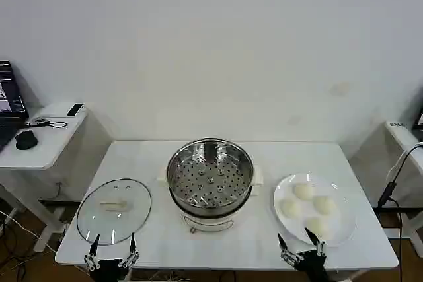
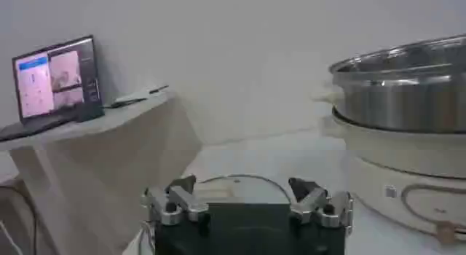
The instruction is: Take steamed baozi put them in steamer then cover it.
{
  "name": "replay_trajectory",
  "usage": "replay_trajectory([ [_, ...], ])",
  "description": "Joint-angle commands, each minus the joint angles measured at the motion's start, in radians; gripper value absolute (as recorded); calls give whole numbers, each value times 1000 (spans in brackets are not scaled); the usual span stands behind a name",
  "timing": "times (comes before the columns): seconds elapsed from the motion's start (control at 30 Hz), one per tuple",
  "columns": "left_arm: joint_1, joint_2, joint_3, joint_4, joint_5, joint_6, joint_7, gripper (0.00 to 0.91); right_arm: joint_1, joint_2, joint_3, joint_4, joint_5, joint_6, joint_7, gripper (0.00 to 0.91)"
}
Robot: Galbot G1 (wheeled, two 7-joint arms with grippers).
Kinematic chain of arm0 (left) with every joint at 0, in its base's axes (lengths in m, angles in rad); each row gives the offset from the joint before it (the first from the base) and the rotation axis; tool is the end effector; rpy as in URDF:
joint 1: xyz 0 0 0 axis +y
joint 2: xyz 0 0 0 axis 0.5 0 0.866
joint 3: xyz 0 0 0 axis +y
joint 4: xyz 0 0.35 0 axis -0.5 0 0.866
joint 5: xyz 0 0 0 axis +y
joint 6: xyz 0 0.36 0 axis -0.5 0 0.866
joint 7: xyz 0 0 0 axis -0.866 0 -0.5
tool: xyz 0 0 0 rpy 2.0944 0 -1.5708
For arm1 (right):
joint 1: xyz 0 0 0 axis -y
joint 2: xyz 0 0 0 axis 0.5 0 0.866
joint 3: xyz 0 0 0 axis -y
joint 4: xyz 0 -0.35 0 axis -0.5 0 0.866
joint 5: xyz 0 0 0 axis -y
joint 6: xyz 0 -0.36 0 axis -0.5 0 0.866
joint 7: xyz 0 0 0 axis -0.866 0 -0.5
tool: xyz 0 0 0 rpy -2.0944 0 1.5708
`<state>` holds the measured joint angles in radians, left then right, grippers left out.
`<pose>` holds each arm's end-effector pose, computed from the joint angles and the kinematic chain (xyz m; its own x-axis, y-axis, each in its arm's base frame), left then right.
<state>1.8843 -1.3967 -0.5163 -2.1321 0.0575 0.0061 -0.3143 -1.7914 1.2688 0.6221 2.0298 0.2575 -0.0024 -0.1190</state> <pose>0.0879 0.0253 -0.3310 -0.9530 -0.2091 0.2192 -0.1537 0.9573 0.2450 0.1195 -0.0870 -0.3444 -0.9459 -0.1655 0.2791 -0.1746 0.9846 -0.0079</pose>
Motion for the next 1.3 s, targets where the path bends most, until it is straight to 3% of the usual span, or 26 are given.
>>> replay_trajectory([
  [0.03,-7,1,9,-22,40,99,-23,907,56,-41,40,-7,-119,-14,0,907],
  [0.13,-10,1,22,-40,96,175,6,907,112,-102,81,-21,-202,-52,-19,907],
  [0.37,-2,-1,4,-80,129,190,56,907,262,-325,168,-77,-344,-178,-128,907],
  [0.57,14,-3,-10,-101,154,197,65,907,398,-506,181,-148,-543,-257,-373,907],
  [0.67,20,-5,-9,-118,165,202,69,907,492,-603,145,-216,-633,-237,-498,907],
  [0.73,23,-3,-6,-127,172,205,73,907,580,-680,85,-274,-655,-232,-584,907],
  [0.83,23,3,-11,-131,173,207,71,907,712,-764,-30,-331,-709,-196,-672,907],
  [0.93,23,5,-23,-136,169,207,71,907,863,-819,-216,-391,-710,-164,-750,907],
  [1.0,24,8,-29,-139,170,208,72,907,1004,-838,-360,-450,-707,-102,-789,907],
  [1.07,25,11,-33,-145,171,210,75,907,1128,-837,-503,-508,-682,-64,-815,907],
  [1.17,24,9,-41,-149,171,211,76,907,1304,-812,-708,-599,-630,-7,-895,907],
  [1.3,20,7,-48,-154,172,214,78,907,1397,-770,-834,-659,-624,13,-960,907],
])
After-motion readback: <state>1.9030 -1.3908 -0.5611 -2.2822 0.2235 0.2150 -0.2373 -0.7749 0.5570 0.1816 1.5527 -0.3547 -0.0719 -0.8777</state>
